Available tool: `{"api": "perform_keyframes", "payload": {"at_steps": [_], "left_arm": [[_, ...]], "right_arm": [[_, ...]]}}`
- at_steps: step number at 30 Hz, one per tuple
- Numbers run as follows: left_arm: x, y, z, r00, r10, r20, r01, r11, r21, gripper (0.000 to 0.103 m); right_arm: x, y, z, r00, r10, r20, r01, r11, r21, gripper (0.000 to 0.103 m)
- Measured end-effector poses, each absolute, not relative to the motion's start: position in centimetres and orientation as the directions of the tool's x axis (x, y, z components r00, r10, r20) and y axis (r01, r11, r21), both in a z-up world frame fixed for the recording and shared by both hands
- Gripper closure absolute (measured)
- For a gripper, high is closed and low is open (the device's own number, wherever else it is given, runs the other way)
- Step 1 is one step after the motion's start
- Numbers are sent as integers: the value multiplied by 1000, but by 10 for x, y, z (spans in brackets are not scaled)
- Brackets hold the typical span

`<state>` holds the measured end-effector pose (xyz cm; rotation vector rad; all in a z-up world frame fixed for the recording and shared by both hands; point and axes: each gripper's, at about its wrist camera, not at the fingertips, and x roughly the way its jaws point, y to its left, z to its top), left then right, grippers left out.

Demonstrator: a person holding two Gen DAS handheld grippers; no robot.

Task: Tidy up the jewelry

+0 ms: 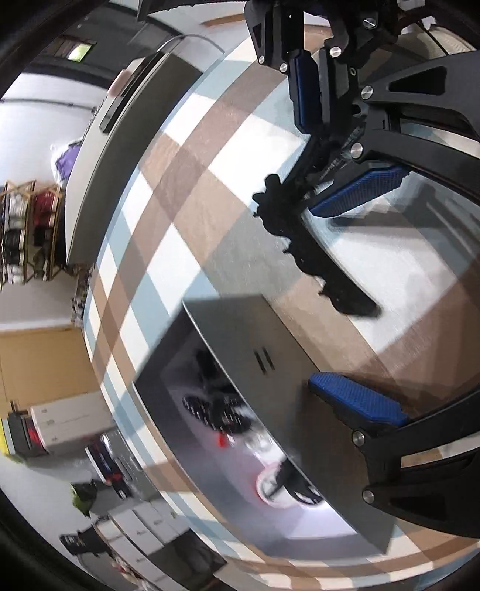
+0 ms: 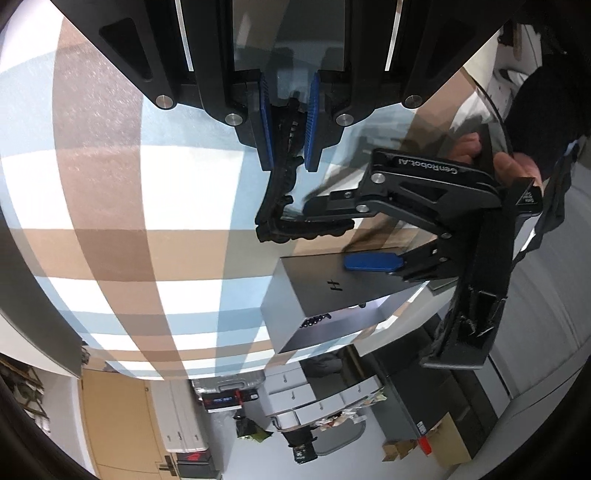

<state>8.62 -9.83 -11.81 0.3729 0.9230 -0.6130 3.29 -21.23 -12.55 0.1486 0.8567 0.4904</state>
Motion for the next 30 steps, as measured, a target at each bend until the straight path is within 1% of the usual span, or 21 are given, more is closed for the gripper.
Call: {"api": "perform_keyframes", "payload": {"at_steps": [4,6,8,9,10,11,12,13,14,15,16,17,23,26,30], "left_arm": [[84,-109,-117,431,-374,-821,688,725,31,21],[83,-113,-116,423,-383,-822,709,704,36,28],[81,-117,-115,392,-403,-827,736,676,19,42],[80,-118,-115,377,-411,-830,747,665,10,45],[81,-119,-115,357,-421,-834,755,656,-8,54],[82,-119,-118,329,-427,-842,763,646,-29,66],[81,-121,-119,334,-418,-845,765,644,-16,68],[79,-122,-120,342,-413,-844,769,639,-2,72],[78,-123,-119,330,-422,-844,777,630,-11,83],[77,-123,-119,326,-422,-846,778,629,-14,89],[77,-124,-119,329,-415,-848,774,634,-11,92],[77,-123,-119,328,-413,-850,772,636,-11,94],[73,-111,-118,335,-393,-856,739,673,-20,94],[69,-100,-114,356,-401,-844,716,698,-29,94],[58,-84,-104,466,-372,-803,649,760,24,94]], "right_arm": [[29,-215,-127,544,480,-688,-362,874,324,87],[28,-215,-127,547,469,-693,-363,879,308,87],[26,-217,-126,547,469,-694,-360,880,311,87],[26,-219,-126,545,472,-693,-358,879,316,87],[26,-220,-126,545,470,-694,-357,879,316,87],[26,-221,-126,546,468,-694,-356,880,313,87],[26,-221,-125,546,469,-694,-358,880,313,87],[25,-221,-125,548,465,-695,-358,882,307,87],[25,-221,-124,553,458,-696,-355,885,300,87],[25,-221,-124,555,451,-699,-352,889,294,87],[25,-222,-124,554,451,-699,-350,889,295,87],[25,-222,-124,555,450,-700,-347,890,296,87],[26,-224,-119,572,430,-698,-327,901,286,87],[26,-224,-114,587,424,-690,-323,904,280,87],[28,-221,-108,604,420,-677,-324,906,274,87]]}}
